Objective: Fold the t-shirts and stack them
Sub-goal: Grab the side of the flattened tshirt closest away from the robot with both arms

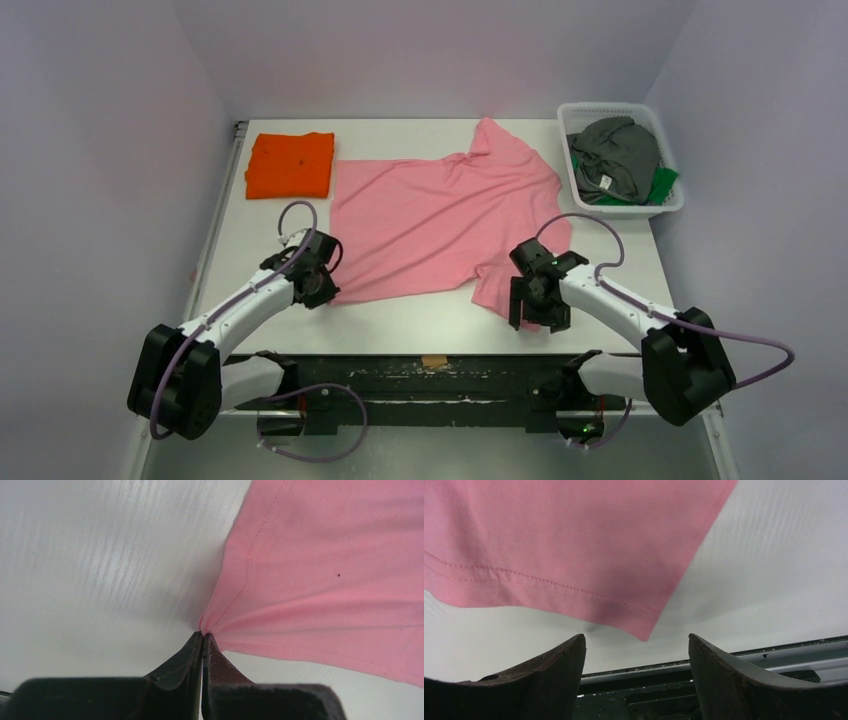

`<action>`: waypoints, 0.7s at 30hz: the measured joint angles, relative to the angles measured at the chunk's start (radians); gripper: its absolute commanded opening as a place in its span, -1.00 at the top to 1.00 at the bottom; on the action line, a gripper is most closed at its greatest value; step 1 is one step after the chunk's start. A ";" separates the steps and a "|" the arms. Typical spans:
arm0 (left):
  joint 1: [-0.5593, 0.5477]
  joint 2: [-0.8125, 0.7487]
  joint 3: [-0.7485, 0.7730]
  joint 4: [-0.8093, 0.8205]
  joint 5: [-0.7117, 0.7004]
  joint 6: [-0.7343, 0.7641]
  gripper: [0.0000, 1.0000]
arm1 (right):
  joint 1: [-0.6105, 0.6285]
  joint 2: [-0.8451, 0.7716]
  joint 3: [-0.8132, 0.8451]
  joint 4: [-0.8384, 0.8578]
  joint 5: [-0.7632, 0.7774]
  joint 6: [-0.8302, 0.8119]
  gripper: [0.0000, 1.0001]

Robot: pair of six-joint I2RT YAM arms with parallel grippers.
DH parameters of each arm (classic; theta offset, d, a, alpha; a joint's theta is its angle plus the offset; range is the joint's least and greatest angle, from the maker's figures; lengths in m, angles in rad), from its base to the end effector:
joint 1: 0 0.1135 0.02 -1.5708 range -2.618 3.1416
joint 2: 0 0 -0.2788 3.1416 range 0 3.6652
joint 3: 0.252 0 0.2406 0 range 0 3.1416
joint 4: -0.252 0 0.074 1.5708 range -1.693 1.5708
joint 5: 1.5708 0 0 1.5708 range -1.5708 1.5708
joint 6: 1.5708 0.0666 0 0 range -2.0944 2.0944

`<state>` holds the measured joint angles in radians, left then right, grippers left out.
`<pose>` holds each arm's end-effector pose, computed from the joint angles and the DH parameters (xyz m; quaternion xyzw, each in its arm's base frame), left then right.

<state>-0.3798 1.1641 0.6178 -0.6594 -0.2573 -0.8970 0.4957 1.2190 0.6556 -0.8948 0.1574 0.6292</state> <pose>0.1822 -0.0545 0.1705 -0.2719 0.9369 -0.0060 0.2198 0.1533 0.0710 0.1626 0.0708 0.9928 -0.0365 0.0893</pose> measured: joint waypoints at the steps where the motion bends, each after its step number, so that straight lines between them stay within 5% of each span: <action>1: 0.000 0.004 0.000 0.000 0.002 0.000 1.00 | 0.000 0.013 0.000 0.013 0.000 0.002 -0.43; 12: 0.000 0.010 -0.001 0.011 0.010 0.001 1.00 | 0.000 0.085 0.004 0.101 -0.006 0.016 -0.15; 19: 0.000 0.010 -0.001 0.011 0.010 0.001 1.00 | 0.002 0.075 -0.009 0.127 -0.023 0.061 1.00; 21: 0.000 0.010 -0.001 0.010 0.011 0.001 1.00 | 0.002 0.058 -0.018 0.126 -0.016 0.072 1.00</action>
<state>-0.3798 1.1744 0.6167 -0.6498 -0.2466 -0.8959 0.4973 1.2774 0.6380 -0.7692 0.1417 0.7013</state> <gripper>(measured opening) 0.006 0.037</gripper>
